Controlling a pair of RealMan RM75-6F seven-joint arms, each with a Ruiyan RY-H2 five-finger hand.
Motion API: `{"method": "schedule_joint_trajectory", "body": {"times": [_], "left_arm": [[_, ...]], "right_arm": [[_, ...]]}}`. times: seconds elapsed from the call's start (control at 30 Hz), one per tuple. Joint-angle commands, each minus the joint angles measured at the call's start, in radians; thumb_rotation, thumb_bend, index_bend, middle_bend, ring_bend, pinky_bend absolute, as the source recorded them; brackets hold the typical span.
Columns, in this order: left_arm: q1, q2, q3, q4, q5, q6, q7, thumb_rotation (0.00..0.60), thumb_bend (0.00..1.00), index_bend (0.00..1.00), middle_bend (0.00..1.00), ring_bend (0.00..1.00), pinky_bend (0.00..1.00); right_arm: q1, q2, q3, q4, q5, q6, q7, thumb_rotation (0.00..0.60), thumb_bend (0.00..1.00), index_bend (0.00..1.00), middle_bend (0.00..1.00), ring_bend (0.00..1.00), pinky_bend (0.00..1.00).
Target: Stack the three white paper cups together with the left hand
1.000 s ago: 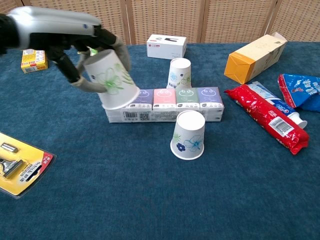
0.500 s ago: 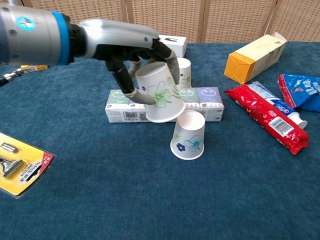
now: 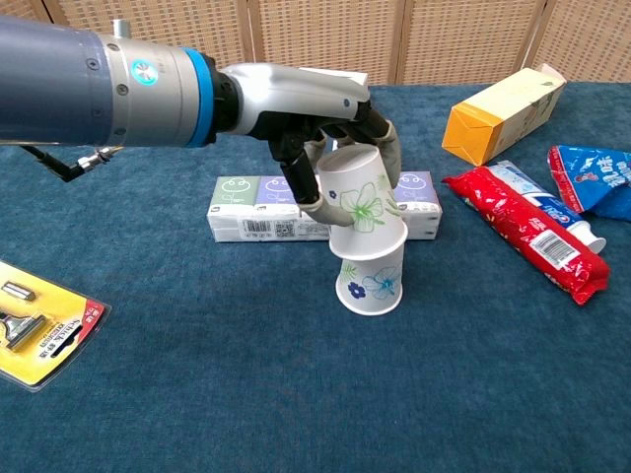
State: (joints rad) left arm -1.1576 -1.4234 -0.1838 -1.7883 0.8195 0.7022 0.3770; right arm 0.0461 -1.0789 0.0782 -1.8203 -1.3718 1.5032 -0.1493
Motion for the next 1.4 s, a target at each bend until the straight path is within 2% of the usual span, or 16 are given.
{"method": "schedule_joint_trajectory", "body": {"times": [0.03, 0.23, 0.43, 0.53, 0.67, 0.7, 0.8, 1.13, 1.4], "left_arm": [[-0.021, -0.011, 0.004, 0.010, -0.017, 0.001, 0.011, 0.600, 0.35, 0.32, 0.34, 0.38, 0.61], [-0.065, -0.021, 0.016, 0.020, -0.065, 0.012, 0.045, 0.600, 0.35, 0.32, 0.34, 0.37, 0.61], [-0.115, -0.032, 0.051, 0.026, -0.138, 0.015, 0.099, 0.600, 0.35, 0.31, 0.32, 0.34, 0.58], [-0.146, -0.037, 0.075, 0.034, -0.180, 0.009, 0.131, 0.600, 0.35, 0.26, 0.26, 0.25, 0.50], [-0.174, -0.045, 0.098, 0.043, -0.212, 0.015, 0.158, 0.600, 0.35, 0.13, 0.05, 0.02, 0.27], [-0.177, -0.044, 0.101, 0.042, -0.217, 0.025, 0.161, 0.600, 0.35, 0.08, 0.01, 0.00, 0.20], [-0.168, -0.035, 0.106, 0.031, -0.212, 0.065, 0.160, 0.600, 0.35, 0.01, 0.00, 0.00, 0.13], [-0.102, 0.036, 0.137, 0.006, -0.217, 0.144, 0.128, 0.600, 0.35, 0.00, 0.00, 0.00, 0.13], [-0.077, 0.027, 0.122, 0.087, -0.233, 0.150, 0.099, 0.600, 0.35, 0.01, 0.00, 0.00, 0.13]], "right_arm": [[-0.004, 0.003, -0.001, 0.003, -0.004, 0.001, 0.011, 0.600, 0.28, 0.00, 0.08, 0.00, 0.30], [-0.010, 0.004, 0.000, 0.013, -0.010, 0.006, 0.031, 0.600, 0.28, 0.00, 0.08, 0.00, 0.31], [-0.013, 0.004, 0.001, 0.022, -0.010, 0.001, 0.048, 0.600, 0.28, 0.00, 0.08, 0.00, 0.30], [-0.014, 0.003, 0.002, 0.027, -0.010, -0.001, 0.056, 0.600, 0.28, 0.00, 0.08, 0.00, 0.30], [-0.013, 0.003, 0.005, 0.034, -0.005, -0.007, 0.063, 0.600, 0.28, 0.00, 0.08, 0.00, 0.30], [-0.012, 0.003, 0.006, 0.035, -0.003, -0.009, 0.065, 0.600, 0.28, 0.00, 0.08, 0.00, 0.30], [-0.010, 0.003, 0.010, 0.040, -0.001, -0.013, 0.069, 0.600, 0.28, 0.00, 0.08, 0.00, 0.30], [-0.005, 0.003, 0.015, 0.055, 0.004, -0.028, 0.085, 0.600, 0.28, 0.00, 0.08, 0.00, 0.30], [0.001, 0.000, 0.019, 0.058, 0.005, -0.038, 0.085, 0.600, 0.28, 0.00, 0.08, 0.00, 0.31]]}}
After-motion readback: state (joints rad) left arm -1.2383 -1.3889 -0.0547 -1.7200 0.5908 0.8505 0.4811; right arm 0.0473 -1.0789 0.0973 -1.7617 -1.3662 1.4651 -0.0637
